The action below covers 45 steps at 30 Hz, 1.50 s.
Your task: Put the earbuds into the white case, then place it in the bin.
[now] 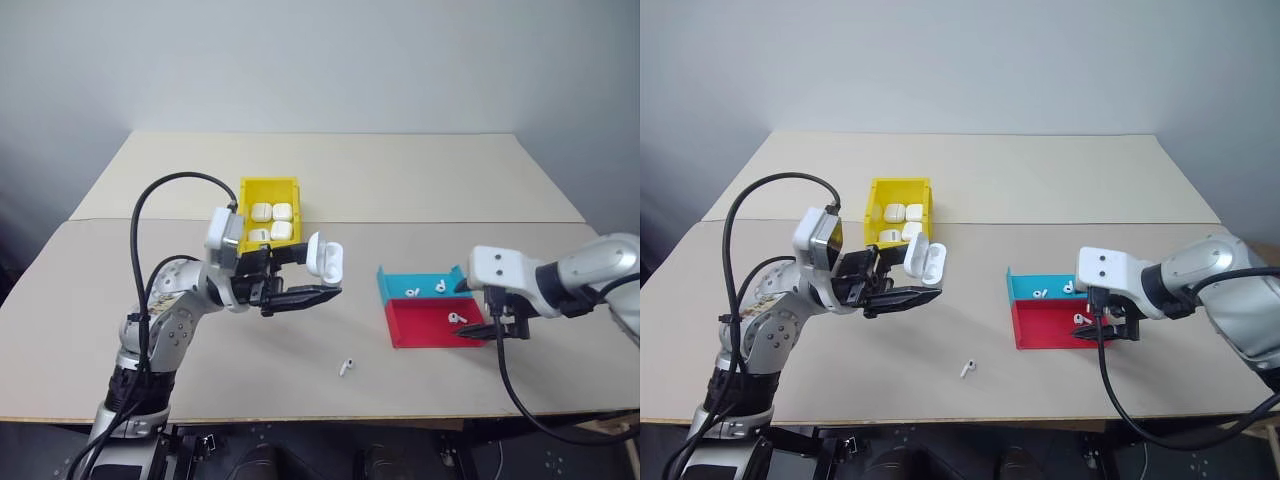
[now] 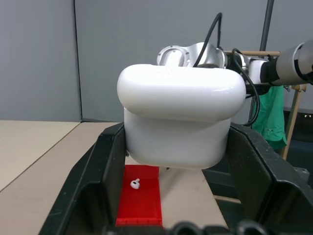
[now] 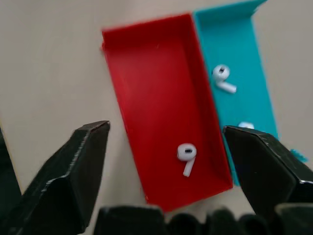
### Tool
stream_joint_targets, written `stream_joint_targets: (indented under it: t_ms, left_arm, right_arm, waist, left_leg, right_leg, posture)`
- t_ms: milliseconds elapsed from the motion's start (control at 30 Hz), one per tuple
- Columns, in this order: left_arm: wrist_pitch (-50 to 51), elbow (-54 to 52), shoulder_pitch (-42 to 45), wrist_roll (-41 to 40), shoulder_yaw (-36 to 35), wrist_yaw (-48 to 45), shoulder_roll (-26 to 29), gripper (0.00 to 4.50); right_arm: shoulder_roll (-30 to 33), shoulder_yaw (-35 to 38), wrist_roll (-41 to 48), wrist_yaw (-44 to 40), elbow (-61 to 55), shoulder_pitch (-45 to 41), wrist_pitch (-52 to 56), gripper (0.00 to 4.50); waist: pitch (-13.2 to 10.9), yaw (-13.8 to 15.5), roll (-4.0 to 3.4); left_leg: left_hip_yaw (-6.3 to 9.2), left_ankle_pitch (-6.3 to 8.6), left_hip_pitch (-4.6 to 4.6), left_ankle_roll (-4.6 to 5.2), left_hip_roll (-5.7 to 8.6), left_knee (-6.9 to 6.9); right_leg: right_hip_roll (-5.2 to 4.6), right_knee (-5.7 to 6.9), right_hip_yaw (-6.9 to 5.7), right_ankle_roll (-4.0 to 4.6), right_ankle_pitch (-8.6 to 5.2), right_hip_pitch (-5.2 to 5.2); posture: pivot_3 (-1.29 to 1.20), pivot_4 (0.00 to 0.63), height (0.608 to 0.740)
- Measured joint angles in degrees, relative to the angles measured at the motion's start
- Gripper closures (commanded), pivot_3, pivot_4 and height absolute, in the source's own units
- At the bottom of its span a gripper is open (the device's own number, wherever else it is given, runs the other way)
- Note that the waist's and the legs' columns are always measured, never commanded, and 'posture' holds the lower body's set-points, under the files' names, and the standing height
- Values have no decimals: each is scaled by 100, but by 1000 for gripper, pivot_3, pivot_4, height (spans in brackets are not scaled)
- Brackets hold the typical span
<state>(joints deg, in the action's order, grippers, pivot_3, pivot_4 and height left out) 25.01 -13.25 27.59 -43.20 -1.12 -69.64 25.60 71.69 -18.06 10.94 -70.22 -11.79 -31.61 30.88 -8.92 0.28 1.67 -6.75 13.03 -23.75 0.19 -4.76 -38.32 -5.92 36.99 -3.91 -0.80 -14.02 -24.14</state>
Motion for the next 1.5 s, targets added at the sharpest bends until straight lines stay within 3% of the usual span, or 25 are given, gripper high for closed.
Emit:
stream_joint_targets:
  t_ms: [233, 367, 1333, 1500]
  left_arm:
    - [22, -240, -171, -92, 2, 195, -61, 1727]
    - [35, -354, -261, -157, 0, 291, -51, 1727]
    - [125, -617, -371, -227, -6, 538, 100, 1727]
    - [128, -621, -398, -247, -18, 545, 116, 1727]
  right_arm:
    - [-731, -500, -987, -111, 1087, -349, -159, 591]
    - [-887, -507, -1145, -264, 1239, -455, -159, 1482]
    - [-1392, -554, -1812, -561, 1728, -539, -159, 1482]
    - [-1427, -554, -1856, -650, 1776, -548, -174, 2684]
  waist:
    - [0, 10, 0]
    - [0, 27, 0]
    - [0, 33, -1]
    - [1, 33, -1]
  left_leg:
    - [-4, -5, -1, -8, 0, -1]
    - [-3, -4, -1, -7, 1, -1]
    - [-3, -5, 1, -8, 1, -3]
    - [-2, -5, 3, -8, 1, -5]
  right_leg:
    - [0, 1, 0, 1, 1, -2]
    - [0, 1, -2, 1, 1, 0]
    - [0, 2, -4, 1, 1, 4]
    - [0, 2, -4, 1, 1, 7]
  posture:
    - [0, 150, 740]
    - [0, 150, 740]
    - [0, 150, 740]
    - [0, 150, 740]
